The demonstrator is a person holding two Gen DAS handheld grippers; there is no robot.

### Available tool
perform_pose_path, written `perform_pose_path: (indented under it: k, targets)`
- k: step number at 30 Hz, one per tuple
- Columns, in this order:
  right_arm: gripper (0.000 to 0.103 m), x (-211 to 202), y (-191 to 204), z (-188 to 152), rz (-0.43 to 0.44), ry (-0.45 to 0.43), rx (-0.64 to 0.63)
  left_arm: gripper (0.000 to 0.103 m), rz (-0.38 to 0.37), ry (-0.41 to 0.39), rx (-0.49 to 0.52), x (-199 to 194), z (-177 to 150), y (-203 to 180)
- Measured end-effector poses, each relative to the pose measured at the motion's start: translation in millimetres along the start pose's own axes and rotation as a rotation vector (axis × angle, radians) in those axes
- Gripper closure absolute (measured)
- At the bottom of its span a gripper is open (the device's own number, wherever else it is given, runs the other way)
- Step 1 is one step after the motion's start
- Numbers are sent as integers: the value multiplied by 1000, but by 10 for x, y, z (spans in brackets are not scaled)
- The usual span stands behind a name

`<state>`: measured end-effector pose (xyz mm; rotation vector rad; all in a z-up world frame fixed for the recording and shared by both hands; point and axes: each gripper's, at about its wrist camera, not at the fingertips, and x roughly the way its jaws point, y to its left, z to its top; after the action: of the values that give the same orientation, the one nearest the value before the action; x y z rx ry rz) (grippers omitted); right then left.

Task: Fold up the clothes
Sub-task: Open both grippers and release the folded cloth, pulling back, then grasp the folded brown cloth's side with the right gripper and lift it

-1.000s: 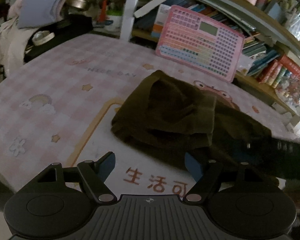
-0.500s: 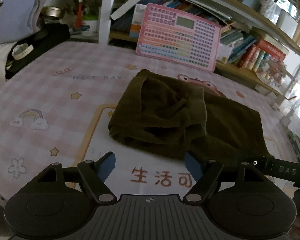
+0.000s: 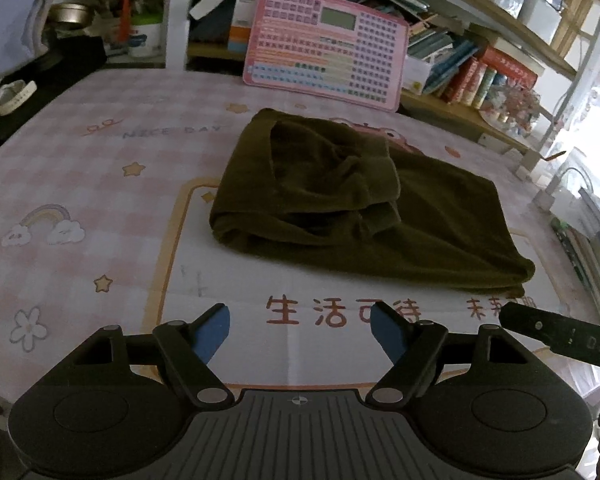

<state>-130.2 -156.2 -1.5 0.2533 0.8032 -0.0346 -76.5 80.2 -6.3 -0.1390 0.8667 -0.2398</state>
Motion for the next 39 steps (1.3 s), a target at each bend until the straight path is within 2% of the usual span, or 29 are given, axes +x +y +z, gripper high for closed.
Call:
perform_pose_path:
  k: [5, 13, 24, 32, 39]
  targets:
    - [27, -54, -1, -26, -27, -7, 11, 21, -14, 8, 13, 8, -7, -11]
    - [24, -16, -63, 7, -27, 4, 3, 19, 2, 25, -2, 99, 8, -66]
    - [24, 233, -566, 193, 26, 36, 23, 17, 72, 46, 6, 370, 81, -546]
    - [24, 568, -1200, 597, 197, 93, 74, 17, 184, 47, -16, 619, 136, -1144]
    - [24, 942, -1616, 888, 370, 208, 154, 16, 283, 17, -60, 642, 133, -1457]
